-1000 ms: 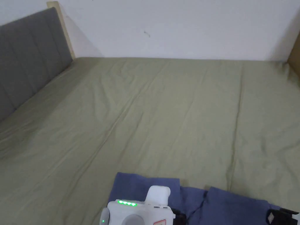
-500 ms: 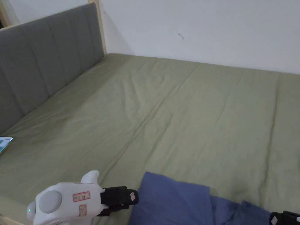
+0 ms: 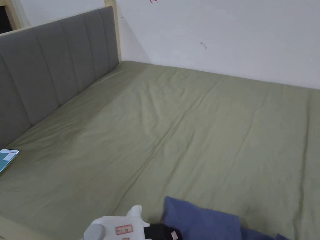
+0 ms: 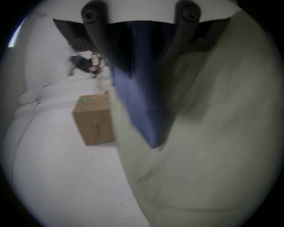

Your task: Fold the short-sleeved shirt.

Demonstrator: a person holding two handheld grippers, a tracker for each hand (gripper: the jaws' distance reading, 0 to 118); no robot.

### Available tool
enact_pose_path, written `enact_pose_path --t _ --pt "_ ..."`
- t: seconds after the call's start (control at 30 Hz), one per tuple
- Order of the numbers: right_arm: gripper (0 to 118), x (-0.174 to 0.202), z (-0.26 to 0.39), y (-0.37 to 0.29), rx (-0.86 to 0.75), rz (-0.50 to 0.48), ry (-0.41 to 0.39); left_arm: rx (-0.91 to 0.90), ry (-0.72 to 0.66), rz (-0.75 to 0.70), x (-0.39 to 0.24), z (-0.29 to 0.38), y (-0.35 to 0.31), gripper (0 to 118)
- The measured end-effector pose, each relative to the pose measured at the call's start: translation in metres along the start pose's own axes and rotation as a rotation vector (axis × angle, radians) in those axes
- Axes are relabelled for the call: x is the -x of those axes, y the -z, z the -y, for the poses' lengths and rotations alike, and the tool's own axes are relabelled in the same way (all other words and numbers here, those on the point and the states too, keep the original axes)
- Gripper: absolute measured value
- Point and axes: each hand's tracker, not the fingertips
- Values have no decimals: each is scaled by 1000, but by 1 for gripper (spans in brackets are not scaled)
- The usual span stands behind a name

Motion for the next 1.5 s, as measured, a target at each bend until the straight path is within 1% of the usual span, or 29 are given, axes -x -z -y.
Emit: enact_pose_path --t 0.03,0.07,0.1,0.13,0.17,0.27,0.3,0.37,0.47,0.53,0.57,0.6,0.7,0.77,0.87,1.0,1.03,1.13,1.2,1.27,1.3,1.33,1.37,1.4,1.43,1.47,1.5 --pt "0 0 0 0 4 5 4 -7 -38 58 7 -4 0 8" --pt "0 0 0 0 6 6 6 -17 -81 157 10 -7 -5 8" --pt "0 -1 0 0 11 7 5 -28 -61 148 7 -13 -10 8" --pt "0 -1 0 0 14 13 2 -34 -17 104 4 -16 -17 8" --pt "0 -1 0 0 13 21 -1 -12 12 96 4 -19 -22 8" --pt "0 -3 -4 2 10 31 11 -21 42 75 5 -30 -44 8" --pt "0 -3 -4 3 9 30 21 -51 55 53 8 -36 -55 8" --pt "0 -2 -5 4 10 20 32 -83 41 42 16 -47 -81 8" --pt "0 1 -3 5 13 16 21 -142 43 -58 30 -69 -123 8" --pt "0 0 -1 7 19 18 17 -165 52 -173 34 -76 -151 8" --pt "0 0 0 8 21 16 19 -170 57 -208 35 -80 -160 8" --pt "0 -1 1 9 24 12 24 -186 46 -231 34 -82 -168 8" --pt "0 -5 5 9 27 7 35 -212 61 -231 20 -80 -182 8" --pt "0 -7 8 7 27 7 41 -219 99 -231 -7 -69 -180 8" --pt "0 -14 12 3 25 4 50 -221 209 -273 -51 -55 -173 8" --pt "0 -30 17 -6 8 1 77 -203 378 -190 -123 -32 -154 8" --pt "0 -35 18 -8 4 1 92 -191 414 -191 -141 -31 -144 8" --pt "0 -51 21 -16 -13 3 117 -111 566 -206 -186 -12 -107 8" --pt "0 -60 25 -21 -22 11 134 -45 619 -187 -203 -3 -76 8" --pt "0 -72 29 -26 -32 12 165 65 643 -156 -214 15 -38 10" --pt "0 -79 32 -27 -34 13 183 113 660 -149 -215 19 -16 13" --pt "0 -88 35 -28 -39 16 198 157 676 -148 -217 29 5 23" --pt "0 -93 38 -29 -39 19 209 188 674 -146 -216 36 20 50" --pt "0 -100 41 -30 -37 25 226 219 645 -124 -214 45 39 80" --pt "0 -105 44 -31 -32 30 239 258 620 -106 -212 48 55 103" --pt "0 -110 46 -33 -25 37 253 276 592 -107 -211 52 64 117" --pt "0 -115 49 -36 -26 40 263 285 573 -97 -210 54 70 114"
